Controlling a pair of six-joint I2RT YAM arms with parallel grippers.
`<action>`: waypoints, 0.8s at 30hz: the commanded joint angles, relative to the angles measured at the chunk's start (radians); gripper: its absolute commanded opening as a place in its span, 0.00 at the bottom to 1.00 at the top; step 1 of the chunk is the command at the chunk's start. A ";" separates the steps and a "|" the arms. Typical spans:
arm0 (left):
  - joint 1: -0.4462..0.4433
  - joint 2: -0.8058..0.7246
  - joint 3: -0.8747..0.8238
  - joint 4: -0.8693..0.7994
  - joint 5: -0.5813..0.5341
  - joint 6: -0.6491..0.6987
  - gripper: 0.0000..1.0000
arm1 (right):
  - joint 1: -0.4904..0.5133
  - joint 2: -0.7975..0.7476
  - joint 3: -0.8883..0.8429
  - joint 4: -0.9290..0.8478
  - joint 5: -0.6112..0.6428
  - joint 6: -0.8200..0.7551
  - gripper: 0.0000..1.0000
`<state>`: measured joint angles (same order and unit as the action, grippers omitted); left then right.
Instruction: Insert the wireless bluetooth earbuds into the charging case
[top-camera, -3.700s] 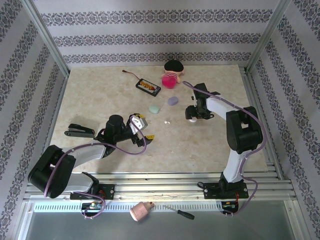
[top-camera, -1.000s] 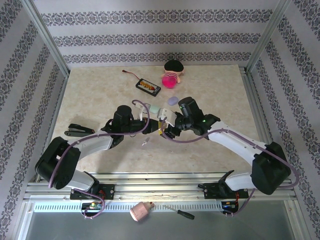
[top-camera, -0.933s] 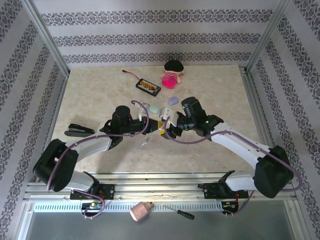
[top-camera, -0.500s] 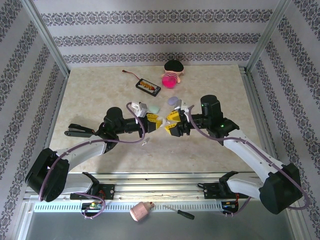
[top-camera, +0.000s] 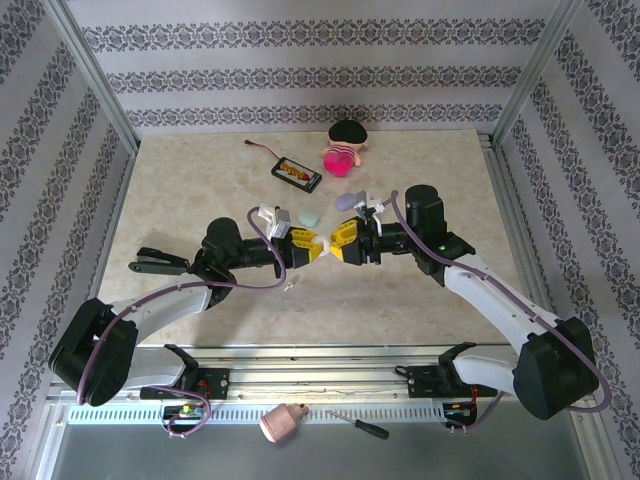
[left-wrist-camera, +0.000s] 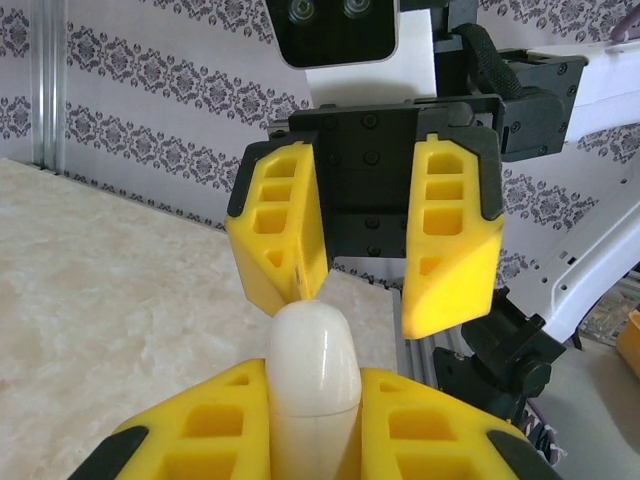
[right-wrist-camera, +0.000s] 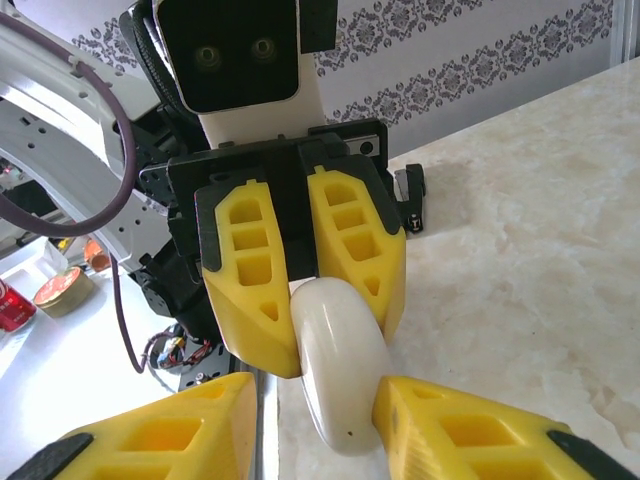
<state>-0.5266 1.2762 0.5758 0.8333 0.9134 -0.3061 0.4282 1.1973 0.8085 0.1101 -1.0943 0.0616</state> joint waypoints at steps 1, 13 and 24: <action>-0.023 -0.012 0.012 0.168 0.076 -0.059 0.06 | 0.053 0.028 0.018 0.043 -0.060 0.013 0.35; -0.023 -0.006 0.016 0.164 0.082 -0.082 0.06 | 0.042 0.039 0.023 0.025 0.001 -0.005 0.43; -0.021 -0.045 0.010 0.008 0.069 0.051 0.34 | 0.054 -0.002 0.042 -0.087 0.040 -0.097 0.13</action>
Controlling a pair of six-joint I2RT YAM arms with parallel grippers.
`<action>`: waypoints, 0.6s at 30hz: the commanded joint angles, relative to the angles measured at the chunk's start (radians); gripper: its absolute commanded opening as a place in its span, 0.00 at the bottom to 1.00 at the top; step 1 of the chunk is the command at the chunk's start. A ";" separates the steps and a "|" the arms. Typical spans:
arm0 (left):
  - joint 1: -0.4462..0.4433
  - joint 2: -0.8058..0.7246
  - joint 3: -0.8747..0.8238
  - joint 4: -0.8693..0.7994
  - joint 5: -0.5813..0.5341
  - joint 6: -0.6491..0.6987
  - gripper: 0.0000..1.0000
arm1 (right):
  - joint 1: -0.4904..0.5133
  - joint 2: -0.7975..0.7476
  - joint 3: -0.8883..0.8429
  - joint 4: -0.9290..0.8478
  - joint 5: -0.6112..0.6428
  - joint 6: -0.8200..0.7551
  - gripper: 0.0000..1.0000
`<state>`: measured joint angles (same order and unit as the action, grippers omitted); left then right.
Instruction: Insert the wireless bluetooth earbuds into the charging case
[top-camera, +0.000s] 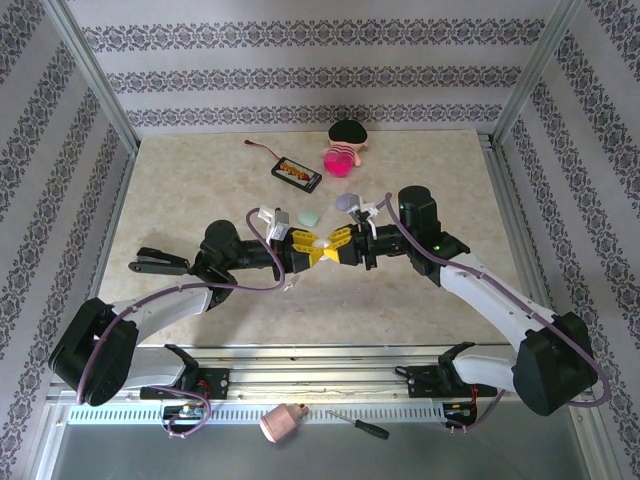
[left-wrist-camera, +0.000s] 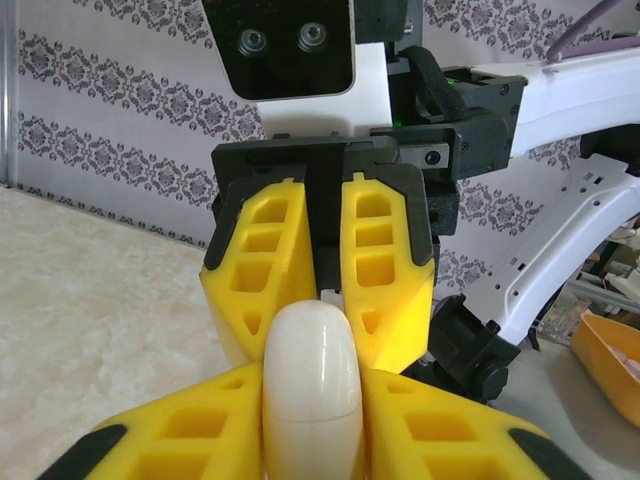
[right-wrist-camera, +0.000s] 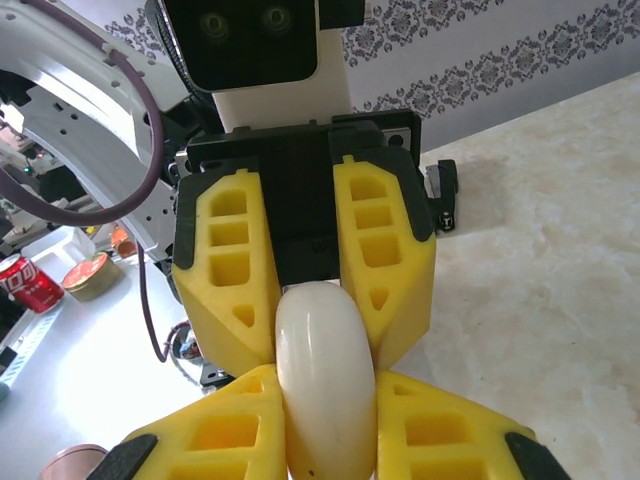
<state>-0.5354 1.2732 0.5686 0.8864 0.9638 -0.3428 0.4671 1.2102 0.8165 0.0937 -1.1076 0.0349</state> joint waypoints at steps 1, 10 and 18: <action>-0.012 -0.054 0.018 -0.085 0.014 0.120 0.37 | 0.022 -0.015 0.049 -0.116 0.069 -0.103 0.13; -0.012 -0.143 0.036 -0.415 0.004 0.346 0.49 | 0.073 -0.007 0.101 -0.259 0.135 -0.233 0.11; -0.013 -0.125 0.024 -0.383 -0.005 0.326 0.47 | 0.094 -0.022 0.101 -0.262 0.120 -0.262 0.09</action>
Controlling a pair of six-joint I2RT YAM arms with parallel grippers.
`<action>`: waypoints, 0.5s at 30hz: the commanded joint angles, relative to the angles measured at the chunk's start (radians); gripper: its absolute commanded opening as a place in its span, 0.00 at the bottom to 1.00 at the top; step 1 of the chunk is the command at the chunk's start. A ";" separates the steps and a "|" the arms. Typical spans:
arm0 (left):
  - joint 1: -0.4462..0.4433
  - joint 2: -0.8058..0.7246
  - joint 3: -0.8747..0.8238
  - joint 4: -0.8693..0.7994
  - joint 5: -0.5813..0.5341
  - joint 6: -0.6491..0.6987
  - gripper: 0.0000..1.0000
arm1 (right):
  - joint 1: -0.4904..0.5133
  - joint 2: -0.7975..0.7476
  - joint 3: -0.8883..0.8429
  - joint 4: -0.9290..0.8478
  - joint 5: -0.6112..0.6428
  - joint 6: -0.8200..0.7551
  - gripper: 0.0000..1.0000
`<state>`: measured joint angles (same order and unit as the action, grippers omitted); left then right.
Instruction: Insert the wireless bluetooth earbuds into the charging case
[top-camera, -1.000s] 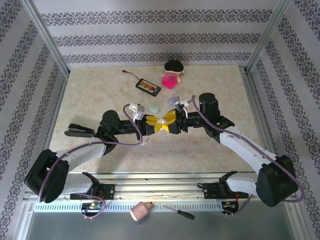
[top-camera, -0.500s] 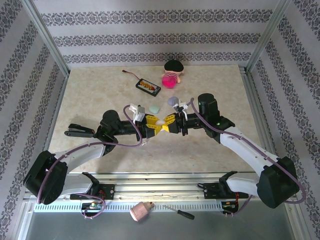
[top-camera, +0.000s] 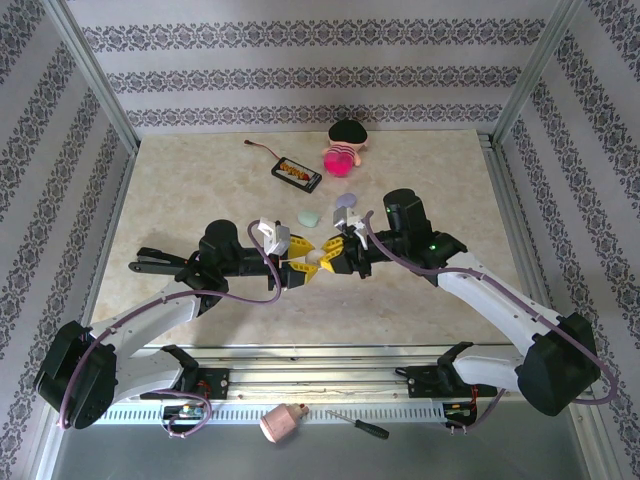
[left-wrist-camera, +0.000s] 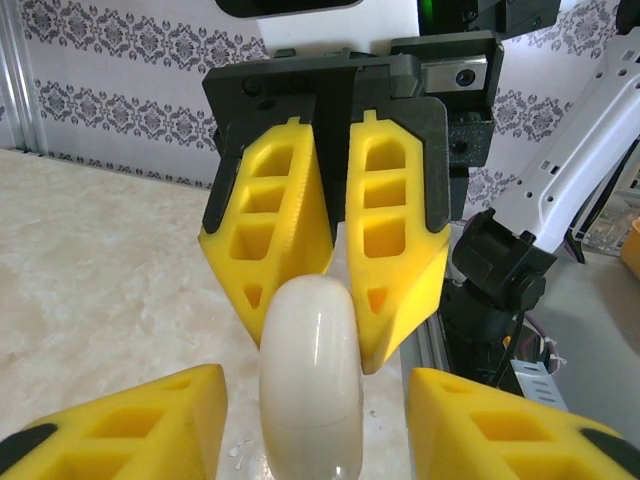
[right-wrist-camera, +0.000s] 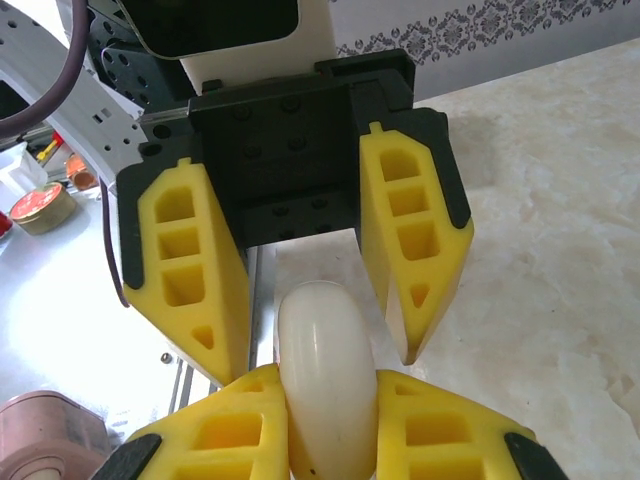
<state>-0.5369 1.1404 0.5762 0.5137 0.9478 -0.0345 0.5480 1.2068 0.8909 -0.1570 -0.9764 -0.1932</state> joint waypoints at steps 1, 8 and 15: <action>-0.011 0.017 0.019 -0.002 0.014 0.007 0.46 | 0.013 -0.015 0.029 -0.012 -0.016 -0.030 0.09; -0.011 0.039 0.015 0.024 0.006 -0.018 0.52 | 0.023 -0.027 0.016 0.014 -0.025 -0.044 0.10; -0.011 0.038 0.004 0.060 0.017 -0.040 0.36 | 0.029 -0.021 0.020 0.011 -0.021 -0.047 0.10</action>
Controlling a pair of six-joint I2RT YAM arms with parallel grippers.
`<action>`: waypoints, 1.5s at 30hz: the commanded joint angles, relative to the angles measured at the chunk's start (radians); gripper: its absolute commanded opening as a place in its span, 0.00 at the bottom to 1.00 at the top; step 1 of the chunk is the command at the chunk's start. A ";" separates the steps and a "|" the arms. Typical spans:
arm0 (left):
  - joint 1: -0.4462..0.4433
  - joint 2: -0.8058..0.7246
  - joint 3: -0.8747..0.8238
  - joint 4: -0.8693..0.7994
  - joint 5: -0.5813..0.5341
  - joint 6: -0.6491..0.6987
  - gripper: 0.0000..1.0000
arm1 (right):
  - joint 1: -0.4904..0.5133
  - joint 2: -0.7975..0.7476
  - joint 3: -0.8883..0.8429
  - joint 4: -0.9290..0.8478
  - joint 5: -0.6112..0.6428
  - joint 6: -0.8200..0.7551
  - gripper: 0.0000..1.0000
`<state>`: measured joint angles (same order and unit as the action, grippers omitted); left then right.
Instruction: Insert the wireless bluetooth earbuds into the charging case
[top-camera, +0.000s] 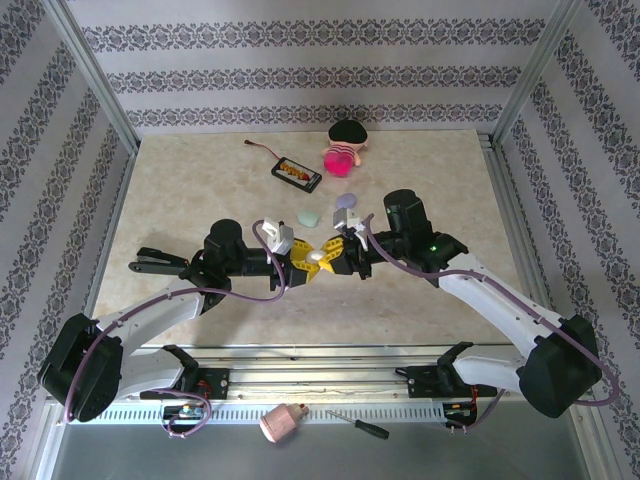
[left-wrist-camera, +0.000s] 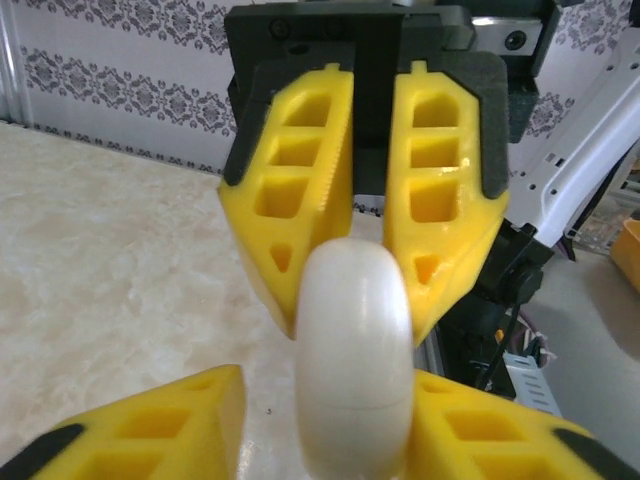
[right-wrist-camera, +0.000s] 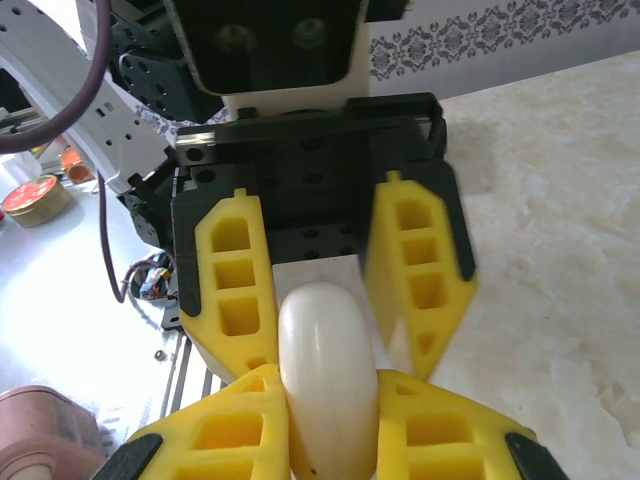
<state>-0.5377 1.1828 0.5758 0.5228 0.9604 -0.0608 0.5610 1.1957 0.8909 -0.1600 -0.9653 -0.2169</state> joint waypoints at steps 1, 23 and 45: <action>-0.010 -0.002 0.006 0.053 0.009 -0.016 0.34 | 0.018 -0.005 0.021 0.015 -0.029 -0.023 0.10; -0.010 -0.047 -0.001 -0.051 0.025 0.129 0.02 | -0.002 0.019 0.031 0.070 0.119 0.127 0.52; -0.005 -0.042 -0.024 -0.057 0.011 0.185 0.02 | -0.049 -0.054 0.011 0.150 0.089 0.193 0.84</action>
<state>-0.5369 1.1370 0.5659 0.4614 0.9607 0.0952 0.5167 1.1717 0.8970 -0.0147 -0.8684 0.0017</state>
